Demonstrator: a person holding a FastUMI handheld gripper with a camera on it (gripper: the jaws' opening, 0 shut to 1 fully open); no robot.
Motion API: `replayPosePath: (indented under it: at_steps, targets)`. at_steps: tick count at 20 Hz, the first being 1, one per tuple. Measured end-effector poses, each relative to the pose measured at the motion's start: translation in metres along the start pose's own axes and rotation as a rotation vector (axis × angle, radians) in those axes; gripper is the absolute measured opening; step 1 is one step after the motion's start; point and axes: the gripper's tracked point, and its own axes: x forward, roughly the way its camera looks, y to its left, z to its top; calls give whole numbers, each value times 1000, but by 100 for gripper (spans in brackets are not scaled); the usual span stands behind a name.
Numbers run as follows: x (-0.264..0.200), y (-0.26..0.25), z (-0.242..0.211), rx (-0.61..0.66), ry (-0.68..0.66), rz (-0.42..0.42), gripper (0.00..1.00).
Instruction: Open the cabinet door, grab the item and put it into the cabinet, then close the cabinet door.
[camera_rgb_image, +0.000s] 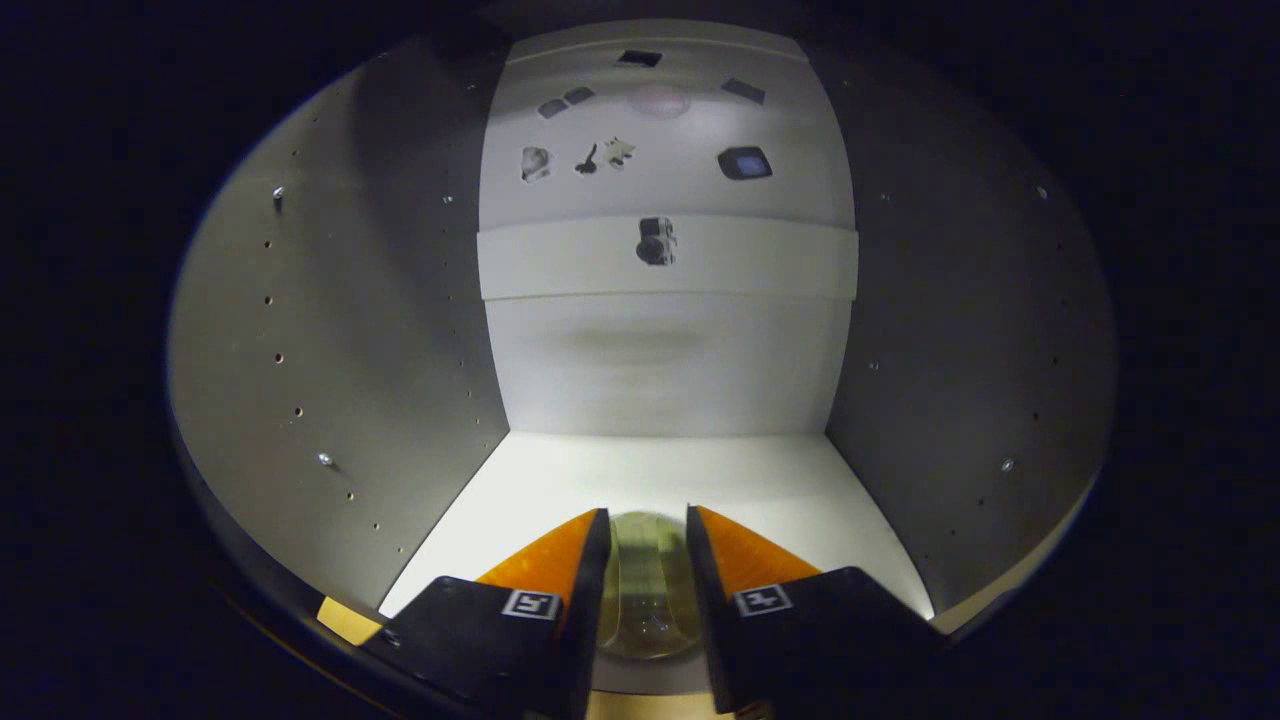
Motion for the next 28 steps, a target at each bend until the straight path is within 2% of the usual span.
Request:
replayPosePath:
  at_steps: [4, 8, 11, 16, 21, 25, 28]
  targets:
    - [-18, 7, 9, -37, -38, 21, 68]
    - [-61, 21, 29, -61, -113, 52, 69]
    - [-104, 27, 43, -72, -179, 56, 99]
    - [-191, 38, 56, -67, -276, 47, 97]
    - [-301, 22, 67, -43, -422, -37, 97]
    - [-379, 13, 43, 8, -410, -19, 97]
    - [-430, -12, 18, 4, -380, -56, 98]
